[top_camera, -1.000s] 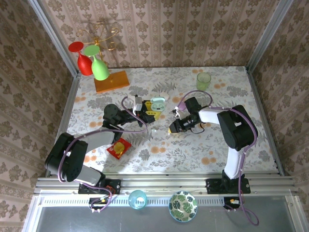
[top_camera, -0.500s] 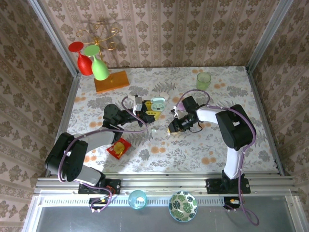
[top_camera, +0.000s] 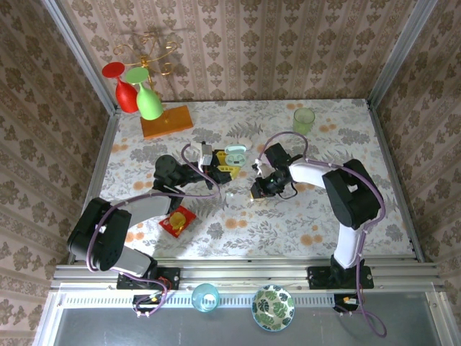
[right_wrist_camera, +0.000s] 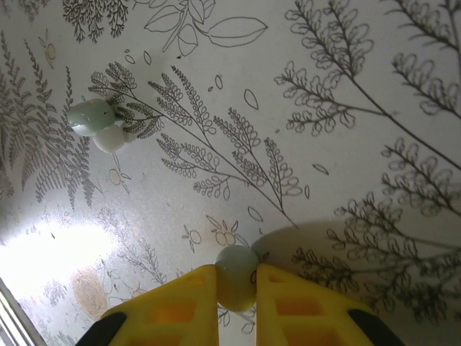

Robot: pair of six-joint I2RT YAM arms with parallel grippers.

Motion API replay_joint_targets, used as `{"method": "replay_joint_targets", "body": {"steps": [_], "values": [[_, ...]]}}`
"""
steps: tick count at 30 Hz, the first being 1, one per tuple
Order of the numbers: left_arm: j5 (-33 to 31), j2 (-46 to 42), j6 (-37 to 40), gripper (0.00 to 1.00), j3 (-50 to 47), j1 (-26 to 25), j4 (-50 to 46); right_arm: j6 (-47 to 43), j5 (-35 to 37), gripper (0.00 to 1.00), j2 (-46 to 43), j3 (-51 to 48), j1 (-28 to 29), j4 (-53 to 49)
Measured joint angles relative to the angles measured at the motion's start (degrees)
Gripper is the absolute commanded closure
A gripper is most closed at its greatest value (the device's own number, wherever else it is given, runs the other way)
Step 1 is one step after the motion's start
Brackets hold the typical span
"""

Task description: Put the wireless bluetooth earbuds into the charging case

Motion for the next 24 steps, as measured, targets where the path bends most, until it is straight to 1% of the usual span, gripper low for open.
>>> {"method": "replay_joint_targets", "body": {"steps": [3,6,11,18,24], "values": [[0.0,0.0,0.0,0.77,0.0,0.0,0.0,1.8,2.9,0.85,-3.2,-1.2,0.1,-0.2],[0.0,0.0,0.0,0.77,0.0,0.0,0.0,4.0,6.3,0.82,-6.8,-1.8,-0.1,-0.4],[0.0,0.0,0.0,0.77,0.0,0.0,0.0,9.6,16.3,0.83,-11.9,-1.9,-0.2,-3.3],[0.0,0.0,0.0,0.77,0.0,0.0,0.0,16.6,31.7,0.85,-13.3,1.2,0.0,-13.9],[0.2,0.0,0.0,0.77,0.0,0.0,0.0,19.4,42.0,0.86,-13.2,6.6,1.9,-23.8]]}}
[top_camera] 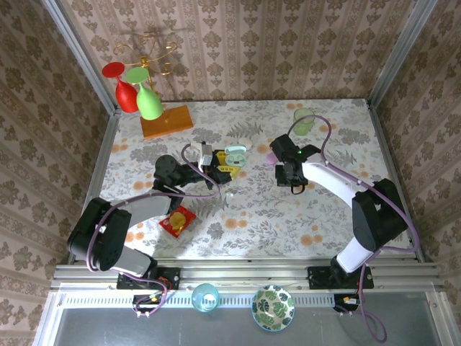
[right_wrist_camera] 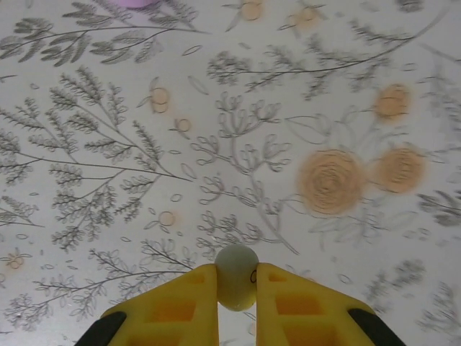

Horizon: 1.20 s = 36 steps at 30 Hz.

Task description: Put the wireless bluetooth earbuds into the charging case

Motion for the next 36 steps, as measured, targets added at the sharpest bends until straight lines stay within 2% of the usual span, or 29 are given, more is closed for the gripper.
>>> {"method": "replay_joint_targets", "body": {"steps": [9,23,36], "values": [[0.2,0.4,0.0,0.77,0.0,0.0,0.0,2.1,7.2,0.86,3.5,8.1,1.7,-11.1],[0.2,1.6,0.0,0.77,0.0,0.1,0.0,3.2,9.1,0.86,5.8,15.7,2.3,-20.7],[0.1,1.6,0.0,0.78,0.0,1.2,0.0,3.3,12.9,0.86,10.1,20.8,5.2,-27.4]]}}
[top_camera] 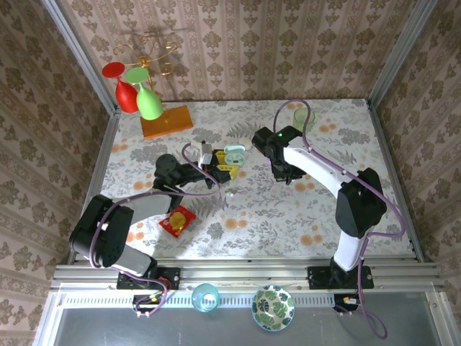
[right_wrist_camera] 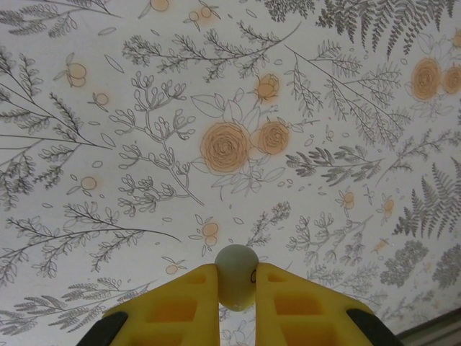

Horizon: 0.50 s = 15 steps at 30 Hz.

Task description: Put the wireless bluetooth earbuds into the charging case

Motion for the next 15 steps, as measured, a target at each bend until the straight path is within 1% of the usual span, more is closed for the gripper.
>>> {"method": "replay_joint_targets", "body": {"steps": [9,15], "values": [[0.0,0.0,0.0,0.78,0.0,0.5,0.0,-0.1,2.1,0.86,0.6,3.3,1.5,-3.0],[0.0,0.0,0.0,0.78,-0.5,1.6,0.0,-0.1,5.2,0.86,4.0,6.9,3.5,-6.3]]}}
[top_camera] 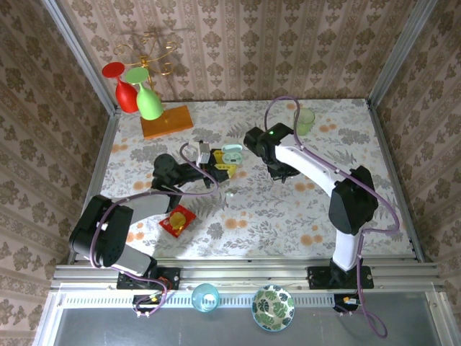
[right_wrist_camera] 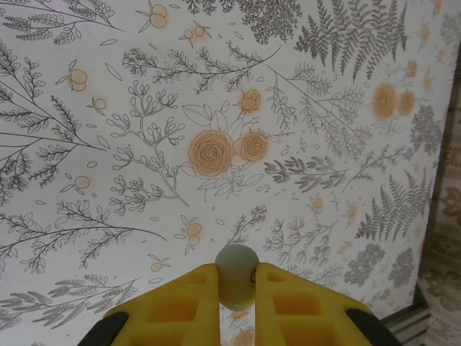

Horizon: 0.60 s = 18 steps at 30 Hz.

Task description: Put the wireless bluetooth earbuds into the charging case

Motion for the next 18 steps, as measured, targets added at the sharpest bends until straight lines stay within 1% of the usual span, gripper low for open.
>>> {"method": "replay_joint_targets", "body": {"steps": [11,18], "values": [[-0.4,-0.6,0.0,0.78,-1.7,1.9,0.0,0.0,3.1,0.86,1.3,2.5,1.6,-3.4],[-1.1,-0.6,0.0,0.78,-1.8,4.4,0.0,-0.5,3.7,0.86,1.7,3.7,2.4,-4.1]]}}
